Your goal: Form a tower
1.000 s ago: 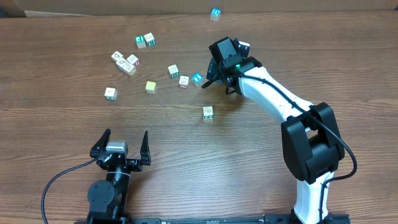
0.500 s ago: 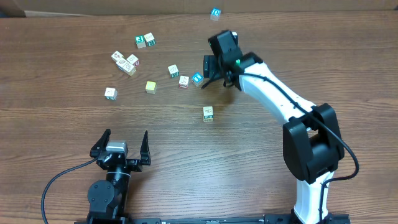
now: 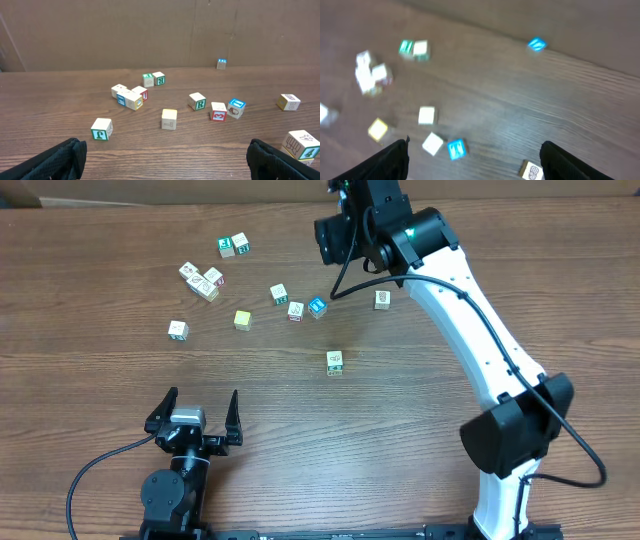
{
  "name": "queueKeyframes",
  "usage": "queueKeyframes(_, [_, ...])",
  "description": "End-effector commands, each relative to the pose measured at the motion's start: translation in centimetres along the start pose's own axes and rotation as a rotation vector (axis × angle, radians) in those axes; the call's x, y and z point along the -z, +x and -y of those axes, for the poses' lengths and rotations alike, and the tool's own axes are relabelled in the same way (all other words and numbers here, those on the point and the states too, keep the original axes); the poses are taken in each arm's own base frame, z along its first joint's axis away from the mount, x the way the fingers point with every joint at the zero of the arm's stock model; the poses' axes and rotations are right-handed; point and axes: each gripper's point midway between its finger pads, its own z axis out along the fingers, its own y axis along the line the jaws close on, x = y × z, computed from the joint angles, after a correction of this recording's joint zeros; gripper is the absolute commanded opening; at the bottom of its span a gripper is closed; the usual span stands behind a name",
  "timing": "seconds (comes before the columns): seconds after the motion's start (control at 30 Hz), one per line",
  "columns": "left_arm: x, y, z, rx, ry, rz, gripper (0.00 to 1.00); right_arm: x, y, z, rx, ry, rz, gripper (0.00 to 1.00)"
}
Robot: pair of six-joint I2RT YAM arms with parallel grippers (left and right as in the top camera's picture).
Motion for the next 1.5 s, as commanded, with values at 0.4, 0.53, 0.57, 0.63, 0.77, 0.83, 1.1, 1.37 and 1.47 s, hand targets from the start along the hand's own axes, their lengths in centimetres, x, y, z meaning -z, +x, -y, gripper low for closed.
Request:
queueKeyframes(0.4, [0.0,-0.1,0.0,-0.015,0.001,0.01,1.0,-12.5,10.7,-2.0,0.136,-0.178,-0.306,0.56])
queueKeyframes(0.53, [0.0,-0.1,0.0,-0.015,0.001,0.01,0.99,-13.7,12.3,-2.7,0.129,-0.214,-0.345,0.56])
queueKeyframes(0.57, [0.0,-0.1,0.0,-0.015,0.001,0.009,1.0,-13.9,12.5,-2.8,0.129,-0.218,-0.35,0.56])
queueKeyframes(0.63, [0.0,-0.1,0.0,-0.015,0.001,0.01,0.99,-14.3,13.1,-3.0,0.131,-0.22,-0.362,0.56])
queueKeyframes(0.77, [0.0,-0.1,0.0,-0.015,0.001,0.01,0.99,-15.0,13.7,-3.7,0.142,-0.226,-0.367,0.56])
queueKeyframes(0.83, [0.0,-0.1,0.0,-0.015,0.001,0.009,1.0,-15.2,13.8,-4.0,0.148,-0.23,-0.365,0.56])
queueKeyframes(1.1, [0.0,-0.1,0.0,-0.015,0.001,0.009,1.0,-16.8,15.4,-4.5,0.153,-0.234,-0.393,0.47])
queueKeyframes(1.37, [0.0,-0.1,0.0,-0.015,0.001,0.01,0.99,-17.2,15.5,-1.9,0.117,-0.104,-0.403,0.37])
queueKeyframes(1.47, [0.0,-0.1,0.0,-0.015,0.001,0.01,1.0,-17.2,15.7,-1.1,0.083,-0.081,-0.413,0.35])
